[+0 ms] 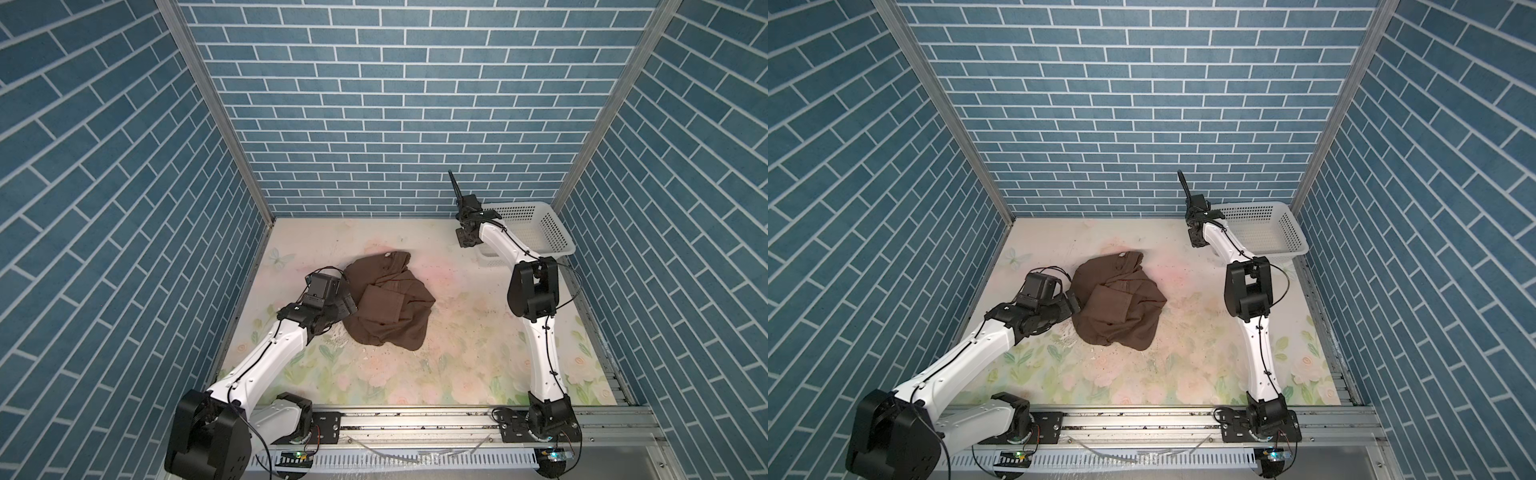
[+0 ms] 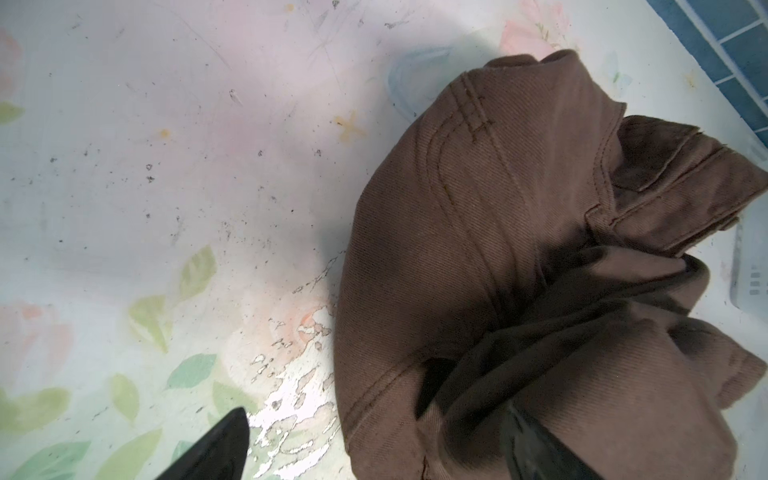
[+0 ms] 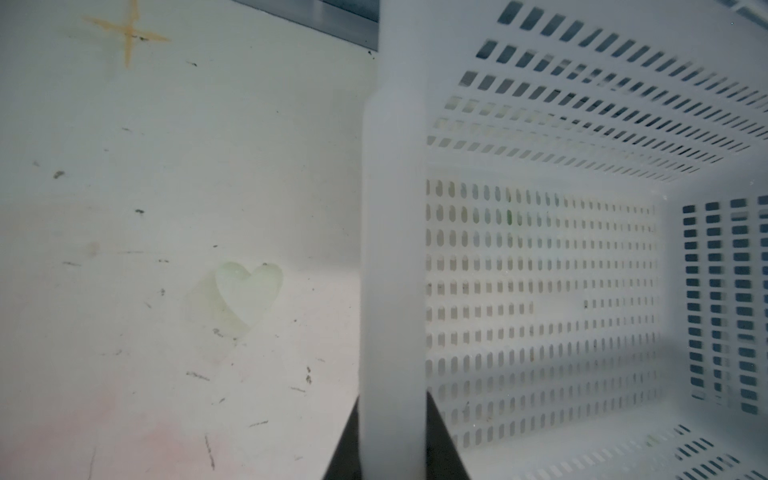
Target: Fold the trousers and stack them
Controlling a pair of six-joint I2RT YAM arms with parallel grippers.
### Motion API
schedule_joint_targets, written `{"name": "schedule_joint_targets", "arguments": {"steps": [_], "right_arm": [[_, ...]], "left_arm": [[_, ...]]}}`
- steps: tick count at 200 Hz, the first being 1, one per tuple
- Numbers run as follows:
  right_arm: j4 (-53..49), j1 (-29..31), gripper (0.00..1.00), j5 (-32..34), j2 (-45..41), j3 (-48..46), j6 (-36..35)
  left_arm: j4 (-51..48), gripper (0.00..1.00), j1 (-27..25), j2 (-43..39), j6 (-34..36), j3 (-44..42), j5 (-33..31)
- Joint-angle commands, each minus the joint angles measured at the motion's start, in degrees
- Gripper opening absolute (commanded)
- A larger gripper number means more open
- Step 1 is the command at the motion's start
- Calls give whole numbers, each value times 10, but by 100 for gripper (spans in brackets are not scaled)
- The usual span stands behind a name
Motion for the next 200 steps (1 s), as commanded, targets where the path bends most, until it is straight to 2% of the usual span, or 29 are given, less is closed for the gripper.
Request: {"name": "schedule_joint_targets", "arguments": {"steps": [1,97,107,134,160,177,200], "right_arm": [[-5,-6,14,4,17,26,-32],[9,-20,22,5,24,38,-37],[8,-20,26,-8,12,31,-29],[10,-16,54,-15,-43,11,-5],[8,-5,71,-5,-128,-36,38],[34,13,76,-7,-205,-112,59],[139,68,77,-41,-315,-270,42]], "left_arm": [[5,96,5,7,4,21,0],[-11,96,13,16,18,44,7],[-19,96,15,14,22,49,7],[-29,96,21,2,28,59,9],[-31,98,42,-5,38,69,16],[-24,98,59,6,43,79,31],[7,98,69,32,44,89,64]]}}
